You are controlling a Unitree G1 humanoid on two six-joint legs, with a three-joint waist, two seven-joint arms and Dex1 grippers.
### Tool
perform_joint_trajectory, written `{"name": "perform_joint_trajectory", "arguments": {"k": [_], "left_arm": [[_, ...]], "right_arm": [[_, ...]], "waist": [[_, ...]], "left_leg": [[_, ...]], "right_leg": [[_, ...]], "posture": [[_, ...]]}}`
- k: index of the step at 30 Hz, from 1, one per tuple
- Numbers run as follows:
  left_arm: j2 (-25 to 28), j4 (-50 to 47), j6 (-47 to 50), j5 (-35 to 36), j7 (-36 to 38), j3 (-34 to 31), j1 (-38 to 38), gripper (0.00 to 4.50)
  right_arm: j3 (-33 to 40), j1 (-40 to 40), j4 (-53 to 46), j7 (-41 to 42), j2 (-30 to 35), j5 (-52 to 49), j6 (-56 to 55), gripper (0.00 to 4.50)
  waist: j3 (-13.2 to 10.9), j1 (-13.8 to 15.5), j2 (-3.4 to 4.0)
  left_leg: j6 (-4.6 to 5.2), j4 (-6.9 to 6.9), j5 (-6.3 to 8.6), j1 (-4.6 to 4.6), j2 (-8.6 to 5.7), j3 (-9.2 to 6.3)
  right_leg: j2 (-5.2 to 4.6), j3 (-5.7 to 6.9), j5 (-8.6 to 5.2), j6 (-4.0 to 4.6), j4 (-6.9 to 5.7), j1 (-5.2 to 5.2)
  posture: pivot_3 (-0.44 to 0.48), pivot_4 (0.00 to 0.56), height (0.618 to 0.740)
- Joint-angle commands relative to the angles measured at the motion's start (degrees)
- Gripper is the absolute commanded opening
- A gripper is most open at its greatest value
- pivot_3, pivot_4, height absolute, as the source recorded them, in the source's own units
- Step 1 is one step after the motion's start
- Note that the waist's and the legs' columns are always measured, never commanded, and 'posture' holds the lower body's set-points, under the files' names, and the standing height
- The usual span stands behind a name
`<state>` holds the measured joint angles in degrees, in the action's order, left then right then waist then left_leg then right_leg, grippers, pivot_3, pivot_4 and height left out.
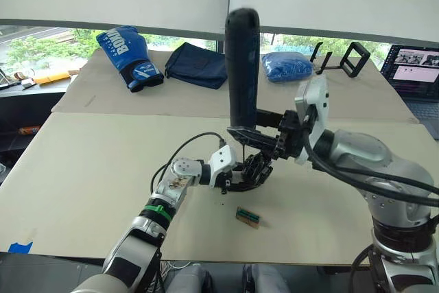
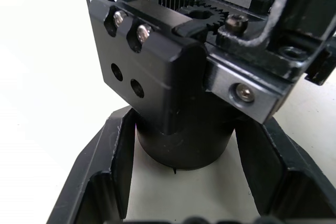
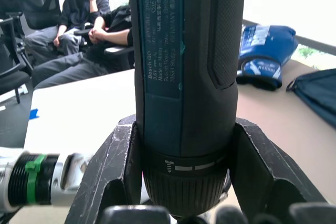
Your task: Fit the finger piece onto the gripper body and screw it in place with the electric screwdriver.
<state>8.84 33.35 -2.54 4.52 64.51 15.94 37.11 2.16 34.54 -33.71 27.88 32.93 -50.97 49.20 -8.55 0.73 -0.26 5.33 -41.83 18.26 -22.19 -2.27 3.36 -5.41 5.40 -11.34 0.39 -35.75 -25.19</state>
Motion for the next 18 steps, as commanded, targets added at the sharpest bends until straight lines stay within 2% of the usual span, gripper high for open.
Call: {"name": "perform_joint_trajectory", "arguments": {"k": [1,18], "left_arm": [[-0.30,-3.19,-1.18,1.09,0.20,-0.41,0.34,2.29],[-0.54,-2.90,-1.54,1.02,0.20,-0.29,0.34,2.29]], "right_arm": [[3.46,3.52,-1.62,-3.12,-0.63,-4.50,1.61,1.90],[2.01,-1.18,-3.20,0.16,1.51,-1.33,-0.57,1.90]], "waist": [[0.00,0.02,0.00],[0.00,0.03,0.00]], "left_leg": [[0.00,0.00,0.00,0.00,0.00,0.00],[0.01,0.00,0.00,-0.02,0.00,0.00]], "right_leg": [[0.00,0.00,0.00,0.00,0.00,0.00],[0.00,0.00,0.00,0.00,0.00,0.00]], "posture": [[0.000,0.150,0.740],[0.000,0.150,0.740]]}}
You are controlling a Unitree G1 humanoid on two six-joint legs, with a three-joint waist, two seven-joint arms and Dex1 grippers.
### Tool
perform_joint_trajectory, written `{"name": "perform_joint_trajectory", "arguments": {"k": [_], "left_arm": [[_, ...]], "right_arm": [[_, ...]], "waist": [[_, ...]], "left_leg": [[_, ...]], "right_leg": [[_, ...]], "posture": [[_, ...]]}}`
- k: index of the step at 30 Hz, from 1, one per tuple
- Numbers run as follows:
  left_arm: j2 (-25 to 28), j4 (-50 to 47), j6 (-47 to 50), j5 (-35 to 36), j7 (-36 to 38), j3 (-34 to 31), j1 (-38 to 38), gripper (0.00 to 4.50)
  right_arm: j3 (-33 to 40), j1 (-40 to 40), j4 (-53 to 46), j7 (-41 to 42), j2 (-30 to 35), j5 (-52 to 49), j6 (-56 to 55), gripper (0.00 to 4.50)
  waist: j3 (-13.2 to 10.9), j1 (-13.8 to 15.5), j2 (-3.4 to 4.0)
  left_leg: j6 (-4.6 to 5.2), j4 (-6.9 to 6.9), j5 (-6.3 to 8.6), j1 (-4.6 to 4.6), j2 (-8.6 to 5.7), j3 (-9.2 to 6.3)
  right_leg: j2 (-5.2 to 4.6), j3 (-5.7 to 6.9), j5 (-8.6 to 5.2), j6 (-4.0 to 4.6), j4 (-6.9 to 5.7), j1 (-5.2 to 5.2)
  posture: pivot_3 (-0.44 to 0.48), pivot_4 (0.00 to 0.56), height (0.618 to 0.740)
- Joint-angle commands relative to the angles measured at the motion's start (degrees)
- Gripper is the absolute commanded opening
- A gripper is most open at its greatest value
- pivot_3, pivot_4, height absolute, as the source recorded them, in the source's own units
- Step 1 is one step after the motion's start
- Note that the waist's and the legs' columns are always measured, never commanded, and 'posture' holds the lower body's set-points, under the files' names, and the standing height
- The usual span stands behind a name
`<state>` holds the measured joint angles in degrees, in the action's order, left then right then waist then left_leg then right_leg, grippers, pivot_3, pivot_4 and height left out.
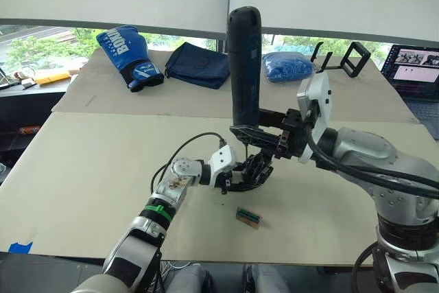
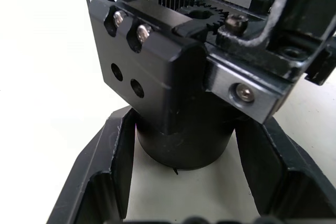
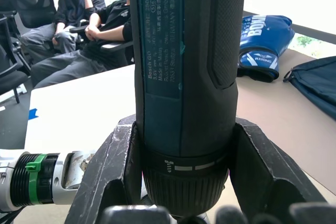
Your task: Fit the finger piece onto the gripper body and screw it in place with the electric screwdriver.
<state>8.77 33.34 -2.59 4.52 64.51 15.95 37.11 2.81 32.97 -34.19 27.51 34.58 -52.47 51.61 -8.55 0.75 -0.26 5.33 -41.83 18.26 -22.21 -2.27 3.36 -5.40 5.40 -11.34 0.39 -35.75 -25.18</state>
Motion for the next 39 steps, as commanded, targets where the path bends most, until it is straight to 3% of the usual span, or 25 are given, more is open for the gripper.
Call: {"name": "perform_joint_trajectory", "arguments": {"k": [1,17,39], "left_arm": [[-0.47,-2.91,-1.51,1.02,0.19,-0.29,0.31,2.29],[-0.57,-3.78,-1.35,0.99,-0.20,-0.28,-0.28,2.29],[-0.77,-3.25,-1.44,1.00,-0.41,-0.36,0.12,2.29]], "right_arm": [[1.34,0.34,-2.78,0.58,-0.27,0.28,-3.01,1.90],[1.94,1.43,-2.02,0.44,-3.60,0.56,-2.30,1.90],[1.08,1.59,-2.34,4.40,-0.75,3.62,-4.38,1.90]], "waist": [[0.00,0.00,0.00],[0.00,-0.01,0.00],[0.00,0.01,0.00]], "left_leg": [[0.00,0.00,0.00,0.00,0.00,0.00],[0.00,0.00,0.00,0.01,0.00,0.00],[0.00,0.00,0.00,0.00,0.00,0.00]], "right_leg": [[0.00,0.00,0.00,0.00,0.00,0.00],[0.00,-0.01,0.00,0.00,0.00,-0.01],[0.00,-0.01,0.00,0.00,0.01,-0.01]], "posture": [[0.000,0.150,0.740],[0.000,0.150,0.740],[0.000,0.150,0.740]]}}
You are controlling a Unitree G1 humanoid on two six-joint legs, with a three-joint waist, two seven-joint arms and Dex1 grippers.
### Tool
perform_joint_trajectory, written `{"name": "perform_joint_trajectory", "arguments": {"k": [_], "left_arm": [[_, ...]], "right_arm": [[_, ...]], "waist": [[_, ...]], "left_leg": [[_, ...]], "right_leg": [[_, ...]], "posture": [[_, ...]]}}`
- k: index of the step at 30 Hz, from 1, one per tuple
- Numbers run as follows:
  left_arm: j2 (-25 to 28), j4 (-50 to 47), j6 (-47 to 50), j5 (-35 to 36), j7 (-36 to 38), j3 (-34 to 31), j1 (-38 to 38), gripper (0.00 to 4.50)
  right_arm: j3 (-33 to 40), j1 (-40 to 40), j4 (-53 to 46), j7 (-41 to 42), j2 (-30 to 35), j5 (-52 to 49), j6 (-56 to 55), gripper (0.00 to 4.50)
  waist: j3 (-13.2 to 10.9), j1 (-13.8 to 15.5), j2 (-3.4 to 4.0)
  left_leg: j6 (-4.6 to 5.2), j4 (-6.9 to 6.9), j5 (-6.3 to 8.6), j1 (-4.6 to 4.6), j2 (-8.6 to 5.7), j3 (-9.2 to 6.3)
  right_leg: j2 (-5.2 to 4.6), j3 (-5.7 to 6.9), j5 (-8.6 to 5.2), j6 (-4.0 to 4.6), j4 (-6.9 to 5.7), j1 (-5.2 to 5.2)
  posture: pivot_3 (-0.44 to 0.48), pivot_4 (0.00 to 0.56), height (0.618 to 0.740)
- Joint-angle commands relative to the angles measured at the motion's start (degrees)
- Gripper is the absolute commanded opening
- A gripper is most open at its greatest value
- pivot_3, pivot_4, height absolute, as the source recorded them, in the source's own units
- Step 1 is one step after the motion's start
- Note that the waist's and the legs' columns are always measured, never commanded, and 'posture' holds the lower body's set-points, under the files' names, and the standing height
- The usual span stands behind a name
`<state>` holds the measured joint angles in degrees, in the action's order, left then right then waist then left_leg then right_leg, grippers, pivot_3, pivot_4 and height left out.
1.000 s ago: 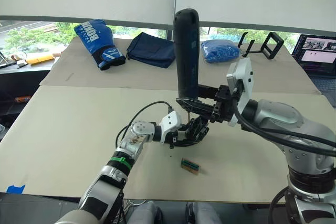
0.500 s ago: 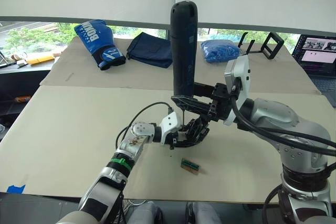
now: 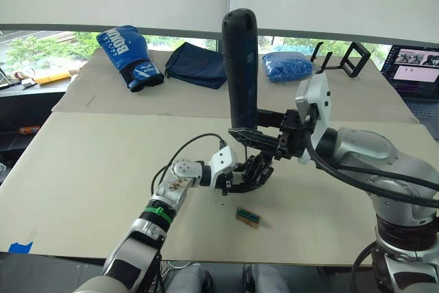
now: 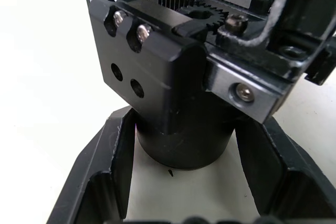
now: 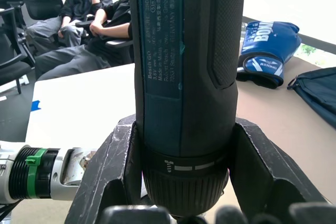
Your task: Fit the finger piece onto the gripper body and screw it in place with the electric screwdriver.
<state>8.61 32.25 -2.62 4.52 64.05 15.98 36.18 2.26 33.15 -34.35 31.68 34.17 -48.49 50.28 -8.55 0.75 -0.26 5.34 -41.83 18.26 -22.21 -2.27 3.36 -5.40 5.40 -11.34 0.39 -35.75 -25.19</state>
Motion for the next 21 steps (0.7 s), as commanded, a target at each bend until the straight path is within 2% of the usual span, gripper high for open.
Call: {"name": "perform_joint_trajectory", "arguments": {"k": [1,21], "left_arm": [[-0.61,-2.15,-1.41,1.01,0.04,-0.40,1.06,2.29],[-0.48,-2.15,-1.32,1.12,0.16,-0.53,1.19,2.29]], "right_arm": [[1.62,1.39,-2.28,0.21,-0.44,-0.34,-2.98,1.90],[1.16,2.62,-2.10,0.04,-1.00,0.35,-2.31,1.90]], "waist": [[0.00,0.01,0.00],[0.00,0.00,0.00]], "left_leg": [[0.00,0.00,0.00,0.00,0.00,0.00],[0.00,0.00,0.00,0.00,0.00,0.00]], "right_leg": [[0.00,0.00,0.00,0.00,0.00,0.00],[0.00,0.00,0.00,0.00,0.00,0.00]], "posture": [[0.000,0.150,0.740],[0.000,0.150,0.740]]}}
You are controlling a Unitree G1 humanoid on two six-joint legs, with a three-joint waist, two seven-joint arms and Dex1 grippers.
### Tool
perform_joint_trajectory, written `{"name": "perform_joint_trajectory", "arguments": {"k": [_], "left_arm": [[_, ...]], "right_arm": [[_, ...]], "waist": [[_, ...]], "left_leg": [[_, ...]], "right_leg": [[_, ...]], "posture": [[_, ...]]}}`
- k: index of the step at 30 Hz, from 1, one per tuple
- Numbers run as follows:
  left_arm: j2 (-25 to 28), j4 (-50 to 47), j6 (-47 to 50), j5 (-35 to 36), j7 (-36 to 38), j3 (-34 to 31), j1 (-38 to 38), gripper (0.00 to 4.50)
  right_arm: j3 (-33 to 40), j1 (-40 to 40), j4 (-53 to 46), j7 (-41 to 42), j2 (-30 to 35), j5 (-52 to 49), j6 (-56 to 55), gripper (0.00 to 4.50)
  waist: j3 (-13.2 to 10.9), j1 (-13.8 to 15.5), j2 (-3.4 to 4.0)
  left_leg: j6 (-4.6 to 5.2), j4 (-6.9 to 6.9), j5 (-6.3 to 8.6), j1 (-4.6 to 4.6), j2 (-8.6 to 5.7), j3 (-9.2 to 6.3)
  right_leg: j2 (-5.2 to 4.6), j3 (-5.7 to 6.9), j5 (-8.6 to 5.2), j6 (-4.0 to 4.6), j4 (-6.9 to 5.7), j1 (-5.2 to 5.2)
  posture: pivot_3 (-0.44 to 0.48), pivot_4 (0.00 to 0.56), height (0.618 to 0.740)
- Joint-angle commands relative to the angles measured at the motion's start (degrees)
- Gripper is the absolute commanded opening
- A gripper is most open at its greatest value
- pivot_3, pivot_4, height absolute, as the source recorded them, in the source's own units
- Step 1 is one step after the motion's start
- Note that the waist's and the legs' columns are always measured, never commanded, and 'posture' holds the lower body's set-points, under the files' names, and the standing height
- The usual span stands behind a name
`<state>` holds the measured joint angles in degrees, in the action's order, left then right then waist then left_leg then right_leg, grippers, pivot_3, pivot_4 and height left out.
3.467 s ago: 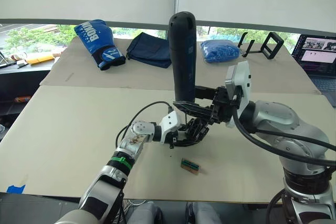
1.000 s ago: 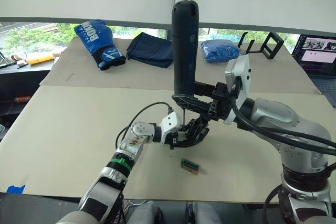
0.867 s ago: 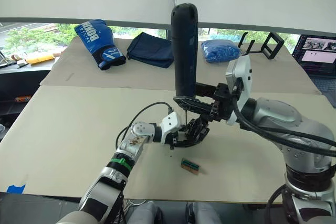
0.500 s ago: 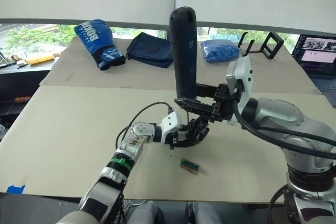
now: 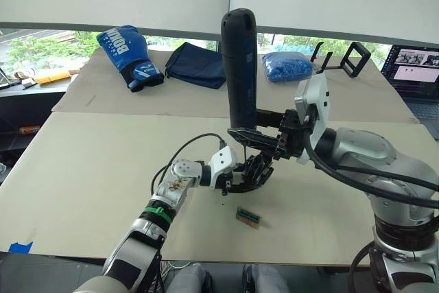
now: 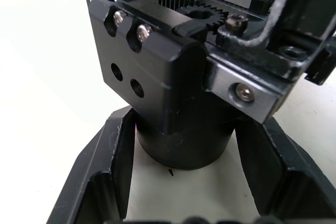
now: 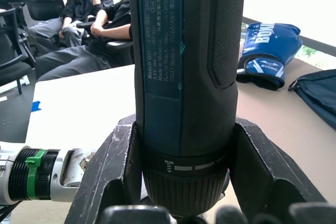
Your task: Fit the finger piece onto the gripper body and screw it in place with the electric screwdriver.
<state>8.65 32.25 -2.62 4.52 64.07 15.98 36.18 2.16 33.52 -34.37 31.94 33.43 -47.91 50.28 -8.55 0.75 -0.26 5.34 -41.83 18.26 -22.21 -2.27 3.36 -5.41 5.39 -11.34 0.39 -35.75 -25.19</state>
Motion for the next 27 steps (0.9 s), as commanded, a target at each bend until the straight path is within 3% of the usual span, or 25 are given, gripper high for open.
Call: {"name": "perform_joint_trajectory", "arguments": {"k": [1,18,27], "left_arm": [[-0.52,-2.20,-1.28,1.13,0.12,-0.54,1.17,2.29],[-0.49,-2.55,-1.03,1.25,-0.11,-0.67,1.09,2.29],[-0.50,-2.56,-0.99,1.28,-0.17,-0.68,1.04,2.29]], "right_arm": [[1.20,2.34,-2.08,-0.32,-0.33,-0.26,-2.25,1.90],[-0.51,-2.93,-3.06,3.76,-0.05,4.78,-7.65,1.90],[-0.80,0.77,-4.19,3.99,0.41,4.84,-7.04,1.90]], "waist": [[0.00,0.00,0.00],[0.00,-0.02,0.00],[0.00,-0.01,0.00]], "left_leg": [[0.00,0.00,0.00,0.00,0.00,0.00],[0.00,0.00,0.00,0.00,0.00,0.00],[0.00,0.00,0.00,0.01,0.00,0.00]], "right_leg": [[0.00,0.00,0.00,0.00,0.00,0.00],[0.01,0.00,0.00,0.00,0.00,0.00],[0.01,0.00,0.00,0.00,0.00,0.00]], "posture": [[0.000,0.150,0.740],[0.000,0.150,0.740],[0.000,0.150,0.740]]}}
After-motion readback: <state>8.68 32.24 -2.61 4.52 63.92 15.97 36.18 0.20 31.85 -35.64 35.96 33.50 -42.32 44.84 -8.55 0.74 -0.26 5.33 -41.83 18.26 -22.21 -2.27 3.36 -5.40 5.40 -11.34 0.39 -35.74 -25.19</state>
